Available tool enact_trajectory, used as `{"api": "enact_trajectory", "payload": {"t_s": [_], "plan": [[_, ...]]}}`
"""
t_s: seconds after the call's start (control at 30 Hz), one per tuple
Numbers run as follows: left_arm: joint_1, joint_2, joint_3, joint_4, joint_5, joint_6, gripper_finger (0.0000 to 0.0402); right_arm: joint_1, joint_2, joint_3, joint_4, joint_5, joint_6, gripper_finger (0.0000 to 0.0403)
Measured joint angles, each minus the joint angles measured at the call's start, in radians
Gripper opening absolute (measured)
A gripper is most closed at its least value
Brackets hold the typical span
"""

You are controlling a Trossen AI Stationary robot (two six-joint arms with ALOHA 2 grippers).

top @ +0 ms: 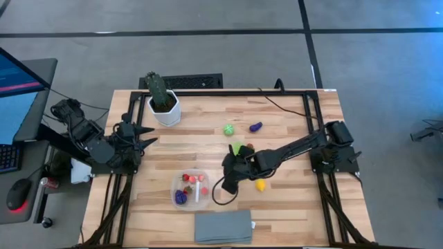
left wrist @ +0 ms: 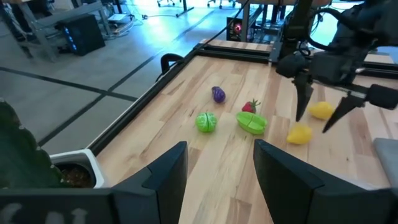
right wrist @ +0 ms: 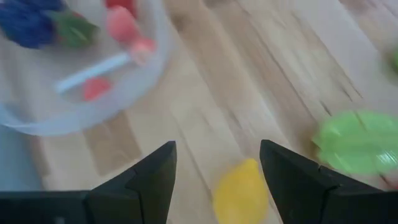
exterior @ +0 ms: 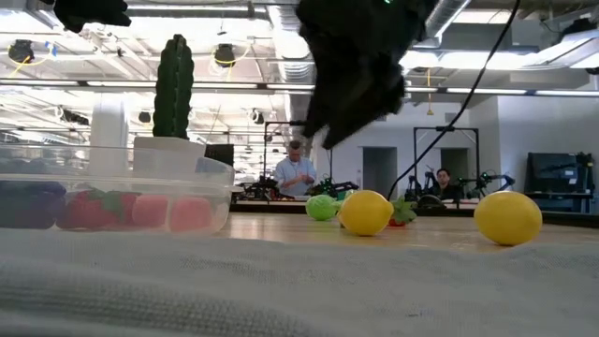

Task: Pick and placing Produce into tupperware
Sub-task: Put the left lemon into the transparent bin

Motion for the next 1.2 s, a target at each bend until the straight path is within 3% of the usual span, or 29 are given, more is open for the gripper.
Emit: {"api": "enact_trajectory", "payload": {"t_s": [0.43, 0.9, 1.2], "plan": [[0.000, 0.000, 0.000, -0.030, -0.028, 0.003, 0.0174, 0.052, 0.000, 0.000, -0.251, 0.116, 0.294, 0.0256], [0.000, 0.000, 0.000, -0.053, -0.031, -0.017, 0.0174, 0.090, 0.000, -0.062, -0.133, 0.148, 0.226, 0.0256], [0.000, 0.000, 0.000, -0.117, -0.026, -0.047, 0.0174, 0.130, 0.000, -0.118, -0.116, 0.149, 0.324, 0.0256]]}}
